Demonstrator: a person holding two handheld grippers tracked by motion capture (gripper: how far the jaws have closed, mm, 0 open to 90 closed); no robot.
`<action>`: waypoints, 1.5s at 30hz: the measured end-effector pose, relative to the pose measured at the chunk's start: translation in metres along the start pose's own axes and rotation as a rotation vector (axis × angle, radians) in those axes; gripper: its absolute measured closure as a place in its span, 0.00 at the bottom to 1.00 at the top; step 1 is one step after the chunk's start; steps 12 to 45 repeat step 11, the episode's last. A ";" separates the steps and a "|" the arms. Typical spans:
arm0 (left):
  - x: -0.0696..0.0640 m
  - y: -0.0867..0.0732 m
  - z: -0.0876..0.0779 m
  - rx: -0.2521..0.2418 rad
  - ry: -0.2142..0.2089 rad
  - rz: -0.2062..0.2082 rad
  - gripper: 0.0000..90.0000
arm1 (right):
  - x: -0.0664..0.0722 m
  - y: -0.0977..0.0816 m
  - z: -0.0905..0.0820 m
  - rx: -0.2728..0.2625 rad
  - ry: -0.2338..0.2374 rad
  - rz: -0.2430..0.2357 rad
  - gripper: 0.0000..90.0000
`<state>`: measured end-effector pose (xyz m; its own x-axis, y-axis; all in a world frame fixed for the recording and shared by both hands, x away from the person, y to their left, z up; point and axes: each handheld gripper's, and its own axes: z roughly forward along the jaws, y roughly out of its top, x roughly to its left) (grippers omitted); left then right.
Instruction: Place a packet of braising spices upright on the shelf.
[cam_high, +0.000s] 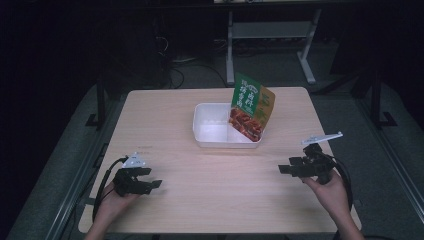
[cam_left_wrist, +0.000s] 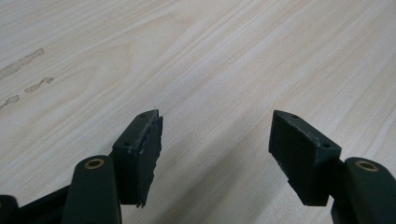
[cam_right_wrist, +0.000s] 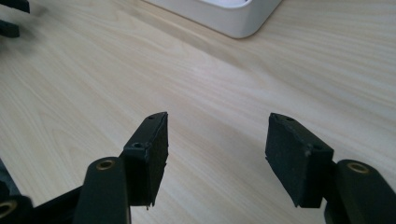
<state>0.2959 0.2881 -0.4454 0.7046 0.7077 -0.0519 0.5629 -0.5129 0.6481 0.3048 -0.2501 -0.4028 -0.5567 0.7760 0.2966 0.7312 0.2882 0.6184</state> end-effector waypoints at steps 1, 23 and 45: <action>0.000 0.000 0.000 0.000 0.000 0.000 0.38 | 0.001 -0.002 0.000 0.000 0.002 0.000 0.43; 0.000 0.000 0.000 0.001 -0.001 0.004 0.38 | 0.012 -0.032 0.004 0.010 0.001 -0.018 0.38; 0.000 0.000 0.000 0.001 -0.001 0.004 0.38 | 0.012 -0.032 0.004 0.010 0.001 -0.018 0.38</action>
